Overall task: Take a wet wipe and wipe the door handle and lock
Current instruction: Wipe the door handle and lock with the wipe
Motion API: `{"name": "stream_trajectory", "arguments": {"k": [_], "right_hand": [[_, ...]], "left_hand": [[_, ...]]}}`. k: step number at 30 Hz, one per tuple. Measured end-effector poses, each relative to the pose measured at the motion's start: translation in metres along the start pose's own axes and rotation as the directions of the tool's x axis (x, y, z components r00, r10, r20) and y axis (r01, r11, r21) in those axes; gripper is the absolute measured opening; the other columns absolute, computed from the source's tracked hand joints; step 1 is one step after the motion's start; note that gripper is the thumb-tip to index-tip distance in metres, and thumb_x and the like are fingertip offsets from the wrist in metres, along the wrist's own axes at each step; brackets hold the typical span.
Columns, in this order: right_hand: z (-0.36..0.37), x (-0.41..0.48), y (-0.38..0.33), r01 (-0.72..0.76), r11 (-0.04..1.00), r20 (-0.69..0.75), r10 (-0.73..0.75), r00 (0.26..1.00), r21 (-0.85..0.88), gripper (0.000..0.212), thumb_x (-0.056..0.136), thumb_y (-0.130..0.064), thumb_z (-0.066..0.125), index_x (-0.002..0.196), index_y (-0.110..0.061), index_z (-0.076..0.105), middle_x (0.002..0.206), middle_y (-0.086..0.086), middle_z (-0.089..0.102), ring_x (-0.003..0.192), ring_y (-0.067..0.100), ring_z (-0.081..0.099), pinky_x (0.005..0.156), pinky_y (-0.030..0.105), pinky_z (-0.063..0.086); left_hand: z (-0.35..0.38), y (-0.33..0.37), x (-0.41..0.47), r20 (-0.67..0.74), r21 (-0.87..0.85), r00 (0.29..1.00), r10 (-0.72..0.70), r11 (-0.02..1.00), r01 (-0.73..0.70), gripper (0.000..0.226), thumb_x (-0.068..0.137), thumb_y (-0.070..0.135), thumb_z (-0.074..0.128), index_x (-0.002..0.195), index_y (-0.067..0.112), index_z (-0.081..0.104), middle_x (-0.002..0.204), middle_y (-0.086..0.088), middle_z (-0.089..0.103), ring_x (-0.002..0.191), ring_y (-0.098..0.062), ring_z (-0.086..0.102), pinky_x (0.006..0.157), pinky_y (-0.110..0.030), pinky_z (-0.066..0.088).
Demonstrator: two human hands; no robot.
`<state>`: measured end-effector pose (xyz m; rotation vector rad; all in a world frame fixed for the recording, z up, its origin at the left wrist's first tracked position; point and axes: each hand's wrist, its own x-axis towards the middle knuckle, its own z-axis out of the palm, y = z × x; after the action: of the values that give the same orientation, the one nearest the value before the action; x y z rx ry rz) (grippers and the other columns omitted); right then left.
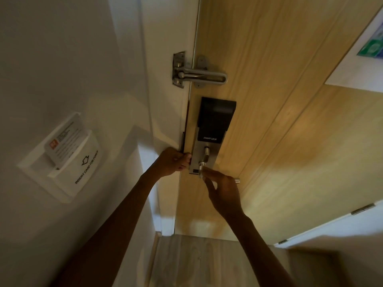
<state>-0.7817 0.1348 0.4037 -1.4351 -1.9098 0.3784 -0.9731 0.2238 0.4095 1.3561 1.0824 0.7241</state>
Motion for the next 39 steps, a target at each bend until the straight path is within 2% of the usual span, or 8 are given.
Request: {"name": "stream_trajectory", "arguments": {"k": [3, 11, 14, 18, 24, 30, 35, 39], "right_hand": [[0.012, 0.004, -0.004, 0.104, 0.984, -0.012, -0.107, 0.994, -0.146, 0.026, 0.094, -0.013, 0.058, 0.119, -0.015, 0.064, 0.117, 0.005, 0.069, 0.105, 0.014, 0.064, 0.092, 0.024, 0.048], [0.016, 0.025, 0.004, 0.368, 0.788, 0.211, -0.301, 0.93, -0.495, 0.033, 0.073, 0.002, 0.072, 0.105, -0.006, 0.066, 0.109, 0.01, 0.067, 0.102, 0.029, 0.058, 0.087, 0.038, 0.048], [0.004, 0.02, 0.011, 0.502, 0.698, 0.308, -0.397, 0.865, -0.51, 0.037, 0.075, 0.001, 0.07, 0.111, -0.007, 0.065, 0.112, 0.009, 0.066, 0.099, 0.029, 0.057, 0.083, 0.038, 0.049], [0.002, 0.022, 0.011, 0.476, 0.72, 0.3, -0.37, 0.879, -0.506, 0.038, 0.076, -0.002, 0.072, 0.111, -0.011, 0.065, 0.111, 0.005, 0.067, 0.092, 0.027, 0.058, 0.075, 0.037, 0.049], [0.013, 0.032, 0.006, 0.403, 0.753, 0.289, -0.289, 0.913, -0.519, 0.034, 0.077, -0.006, 0.071, 0.11, -0.012, 0.064, 0.114, 0.007, 0.066, 0.1, 0.028, 0.058, 0.08, 0.038, 0.05], [-0.01, 0.022, 0.029, 0.636, 0.609, 0.461, -0.444, 0.769, -0.475, 0.036, 0.079, -0.011, 0.069, 0.113, -0.021, 0.066, 0.115, 0.005, 0.065, 0.101, 0.026, 0.058, 0.079, 0.034, 0.049], [-0.031, 0.005, 0.042, 0.385, 0.817, 0.122, -0.37, 0.921, -0.429, 0.041, 0.081, -0.014, 0.071, 0.12, -0.024, 0.066, 0.084, 0.006, 0.065, 0.077, 0.021, 0.058, 0.065, 0.03, 0.05], [-0.037, -0.012, 0.054, 0.243, 0.897, -0.034, -0.274, 0.961, -0.37, 0.037, 0.079, -0.015, 0.077, 0.115, -0.019, 0.069, 0.092, 0.004, 0.073, 0.087, 0.02, 0.065, 0.074, 0.033, 0.054]], "left_hand": [[-0.003, 0.002, 0.001, 0.035, -0.034, 0.999, -0.042, 0.998, 0.043, 0.019, 0.098, 0.021, 0.048, 0.092, 0.005, 0.056, 0.083, -0.012, 0.048, 0.073, -0.019, 0.046, 0.059, -0.014, 0.042], [-0.014, 0.006, -0.002, 0.128, -0.272, 0.985, -0.118, 0.951, 0.15, 0.033, 0.098, 0.006, 0.043, 0.067, 0.015, 0.048, 0.054, 0.008, 0.044, 0.049, -0.002, 0.04, 0.05, -0.012, 0.034], [-0.008, 0.005, -0.005, -0.033, -0.123, 0.996, -0.081, 0.989, 0.077, 0.02, 0.097, 0.019, 0.051, 0.085, 0.005, 0.06, 0.078, -0.013, 0.055, 0.072, -0.017, 0.053, 0.058, -0.012, 0.043], [-0.005, -0.001, -0.003, -0.134, -0.058, 0.991, -0.007, 0.998, -0.001, 0.042, 0.095, 0.029, 0.053, 0.091, -0.011, 0.063, 0.087, -0.026, 0.059, 0.082, -0.026, 0.059, 0.062, -0.013, 0.048], [-0.005, -0.004, -0.001, -0.158, -0.03, 0.987, 0.012, 0.999, -0.017, 0.052, 0.094, 0.034, 0.053, 0.103, -0.016, 0.061, 0.093, -0.029, 0.065, 0.088, -0.032, 0.064, 0.073, -0.024, 0.05], [-0.003, -0.004, -0.001, -0.158, -0.079, 0.987, 0.009, 0.997, -0.022, 0.031, 0.094, 0.028, 0.055, 0.095, 0.0, 0.068, 0.08, -0.014, 0.062, 0.076, -0.019, 0.06, 0.066, -0.021, 0.044], [-0.003, -0.013, 0.006, -0.155, -0.144, 0.988, 0.004, 0.989, -0.027, 0.021, 0.093, 0.019, 0.059, 0.093, 0.0, 0.068, 0.062, 0.002, 0.055, 0.056, -0.006, 0.054, 0.056, -0.015, 0.038], [-0.003, -0.02, 0.009, -0.231, -0.015, 0.973, 0.023, 1.0, -0.028, 0.039, 0.089, 0.032, 0.063, 0.088, -0.007, 0.069, 0.059, 0.003, 0.06, 0.059, -0.007, 0.06, 0.061, -0.02, 0.041]]}}
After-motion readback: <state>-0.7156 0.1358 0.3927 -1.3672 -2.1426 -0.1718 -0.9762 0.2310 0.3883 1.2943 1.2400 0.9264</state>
